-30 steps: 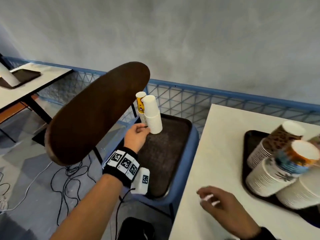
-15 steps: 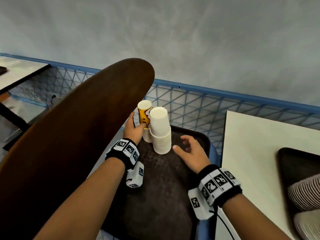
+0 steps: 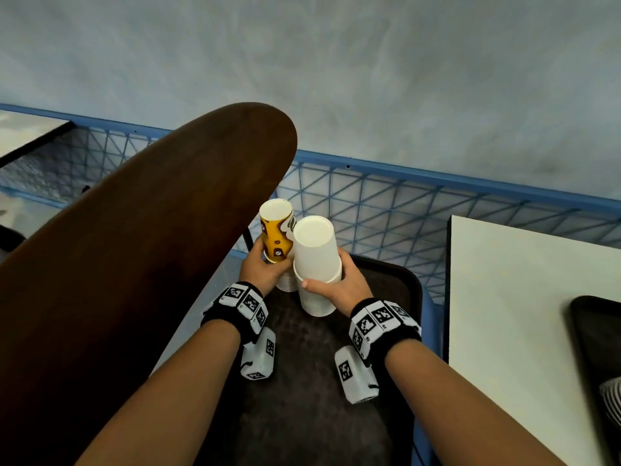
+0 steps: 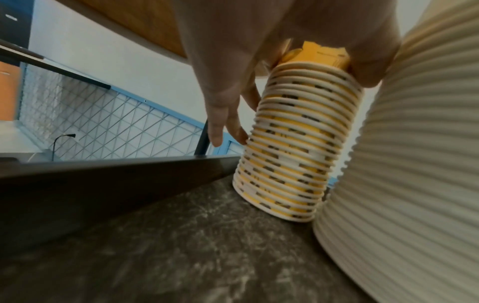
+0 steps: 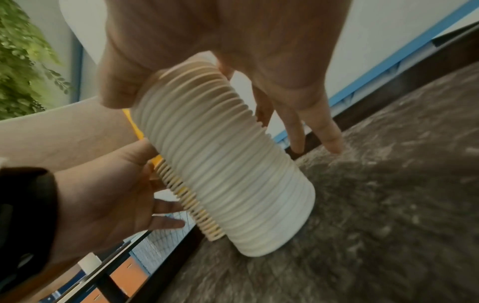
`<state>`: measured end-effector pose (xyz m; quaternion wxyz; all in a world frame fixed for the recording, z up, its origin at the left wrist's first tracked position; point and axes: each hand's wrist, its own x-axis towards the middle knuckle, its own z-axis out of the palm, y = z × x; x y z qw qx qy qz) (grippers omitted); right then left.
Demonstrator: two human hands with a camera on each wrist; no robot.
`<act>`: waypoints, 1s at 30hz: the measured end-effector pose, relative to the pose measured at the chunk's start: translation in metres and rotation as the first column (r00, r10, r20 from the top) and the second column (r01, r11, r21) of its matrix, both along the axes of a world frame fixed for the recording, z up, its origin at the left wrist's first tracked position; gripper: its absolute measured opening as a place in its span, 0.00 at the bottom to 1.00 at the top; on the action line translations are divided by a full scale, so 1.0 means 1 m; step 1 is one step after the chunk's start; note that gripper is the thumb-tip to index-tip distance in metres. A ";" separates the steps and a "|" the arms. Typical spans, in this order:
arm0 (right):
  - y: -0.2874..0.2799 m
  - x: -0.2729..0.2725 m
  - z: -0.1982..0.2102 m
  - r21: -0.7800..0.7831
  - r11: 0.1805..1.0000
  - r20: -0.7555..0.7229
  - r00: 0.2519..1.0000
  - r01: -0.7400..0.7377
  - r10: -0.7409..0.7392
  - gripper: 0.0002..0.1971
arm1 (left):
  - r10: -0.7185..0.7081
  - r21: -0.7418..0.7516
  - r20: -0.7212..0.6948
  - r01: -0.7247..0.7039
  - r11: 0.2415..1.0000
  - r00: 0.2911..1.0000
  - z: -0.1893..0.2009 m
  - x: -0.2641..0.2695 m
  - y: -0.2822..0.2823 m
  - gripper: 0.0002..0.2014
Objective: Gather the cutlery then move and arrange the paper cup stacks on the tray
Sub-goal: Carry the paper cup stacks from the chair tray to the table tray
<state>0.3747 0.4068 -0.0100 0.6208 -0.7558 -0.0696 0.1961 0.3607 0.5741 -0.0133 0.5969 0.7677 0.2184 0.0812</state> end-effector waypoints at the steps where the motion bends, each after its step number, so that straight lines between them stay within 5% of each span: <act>1: -0.004 0.000 0.000 -0.001 1.000 0.010 1.000 -0.004 0.004 0.35 | 0.005 0.013 0.002 -0.005 1.000 1.000 -0.001 -0.005 -0.001 0.30; 5: -0.016 -0.006 -0.004 -0.034 0.999 0.014 1.000 0.012 -0.012 0.37 | -0.002 0.078 -0.011 0.003 0.997 1.000 -0.015 -0.031 -0.003 0.30; 12: -0.013 -0.009 -0.009 0.104 0.994 -0.010 0.999 -0.045 0.047 0.39 | -0.072 -0.209 -0.007 0.069 0.976 0.997 -0.022 -0.040 -0.013 0.33; 17: -0.014 -0.011 -0.012 0.187 0.981 0.047 0.998 -0.042 0.034 0.39 | -0.070 -0.226 0.002 0.069 0.972 0.998 -0.021 -0.039 -0.014 0.40; 24: -0.012 -0.013 -0.019 0.245 0.970 0.070 0.997 0.001 -0.019 0.38 | 0.029 -0.230 0.132 0.003 0.973 0.991 -0.018 -0.046 -0.018 0.32; 30: -0.012 -0.019 -0.029 0.183 0.977 -0.013 0.993 -0.110 0.114 0.44 | 0.063 -0.294 0.128 -0.023 0.955 0.990 -0.019 -0.059 -0.022 0.28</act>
